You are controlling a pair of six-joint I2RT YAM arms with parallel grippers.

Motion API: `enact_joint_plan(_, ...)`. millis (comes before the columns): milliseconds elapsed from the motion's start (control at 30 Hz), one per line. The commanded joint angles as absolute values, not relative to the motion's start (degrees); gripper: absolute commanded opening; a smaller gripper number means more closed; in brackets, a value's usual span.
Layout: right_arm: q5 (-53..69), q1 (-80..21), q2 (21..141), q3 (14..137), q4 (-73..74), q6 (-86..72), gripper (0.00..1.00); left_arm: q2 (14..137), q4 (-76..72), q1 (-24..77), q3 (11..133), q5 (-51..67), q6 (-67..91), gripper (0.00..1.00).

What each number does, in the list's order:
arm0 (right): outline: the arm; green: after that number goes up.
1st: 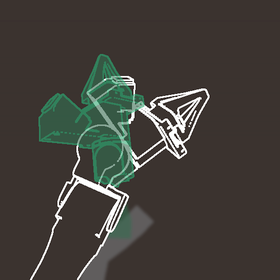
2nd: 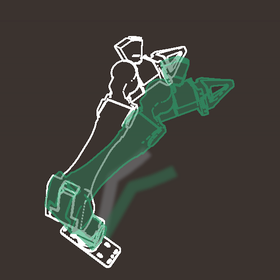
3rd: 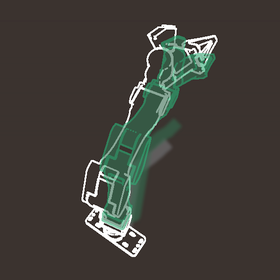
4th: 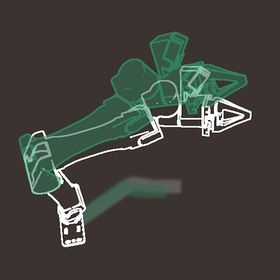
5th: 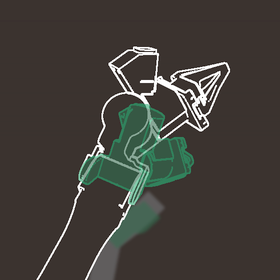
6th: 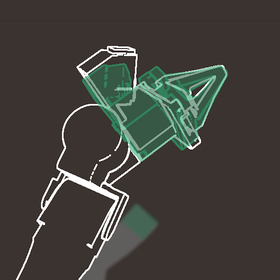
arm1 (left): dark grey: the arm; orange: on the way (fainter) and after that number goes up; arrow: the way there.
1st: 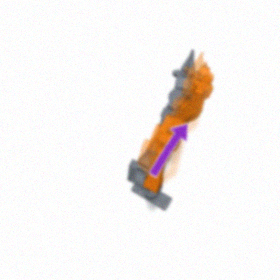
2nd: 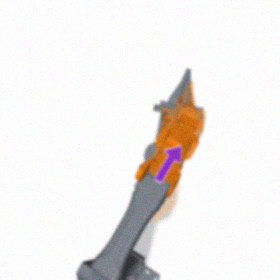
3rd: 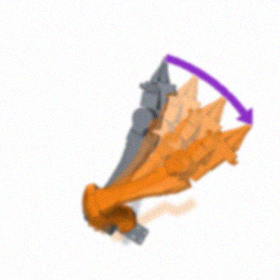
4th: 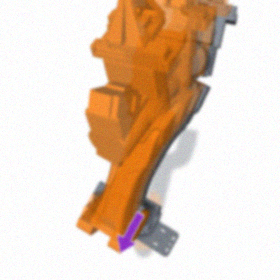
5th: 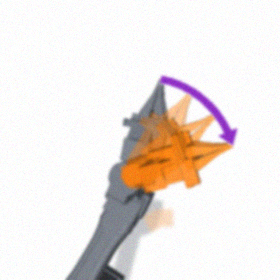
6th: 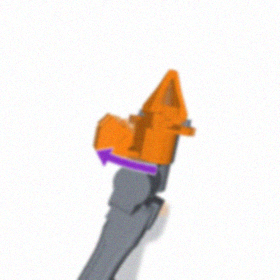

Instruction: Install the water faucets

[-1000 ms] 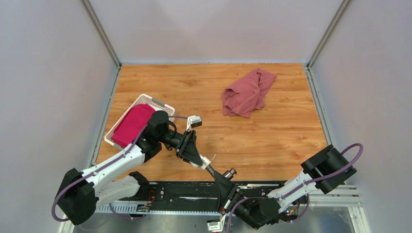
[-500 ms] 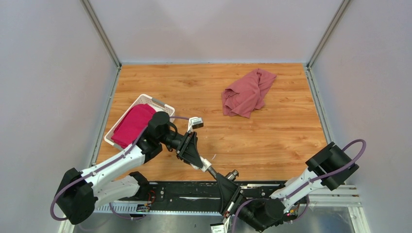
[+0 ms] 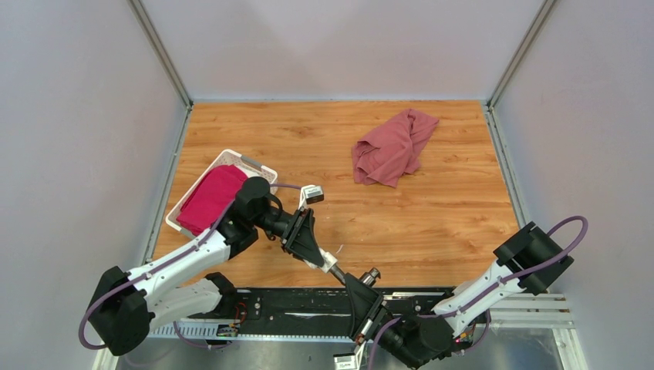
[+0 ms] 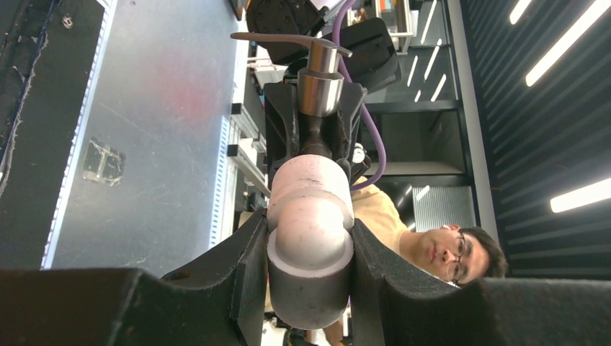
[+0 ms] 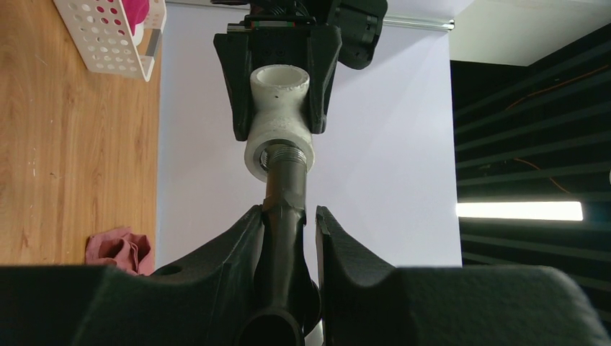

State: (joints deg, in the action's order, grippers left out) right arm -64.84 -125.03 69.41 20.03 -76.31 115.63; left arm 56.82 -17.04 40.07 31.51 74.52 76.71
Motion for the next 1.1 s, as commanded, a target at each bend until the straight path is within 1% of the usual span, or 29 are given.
enact_joint_plan(0,-65.48,-125.42,69.55,20.72,-75.32,112.70,0.00,55.85,-17.23,41.46,33.95,74.43,77.22,0.00)
enact_joint_plan(467,-66.62,-125.42,70.55,22.11,-75.61,110.37,0.00,55.62,-17.31,44.16,32.82,72.52,77.19,0.00)
enact_joint_plan(800,-66.03,-125.47,66.68,25.37,-65.30,95.41,0.00,56.15,-17.15,44.91,33.65,71.99,76.05,0.00)
enact_joint_plan(1067,-66.72,-125.42,66.01,27.65,-62.40,86.64,0.00,56.33,-17.05,45.00,35.10,71.39,74.82,0.00)
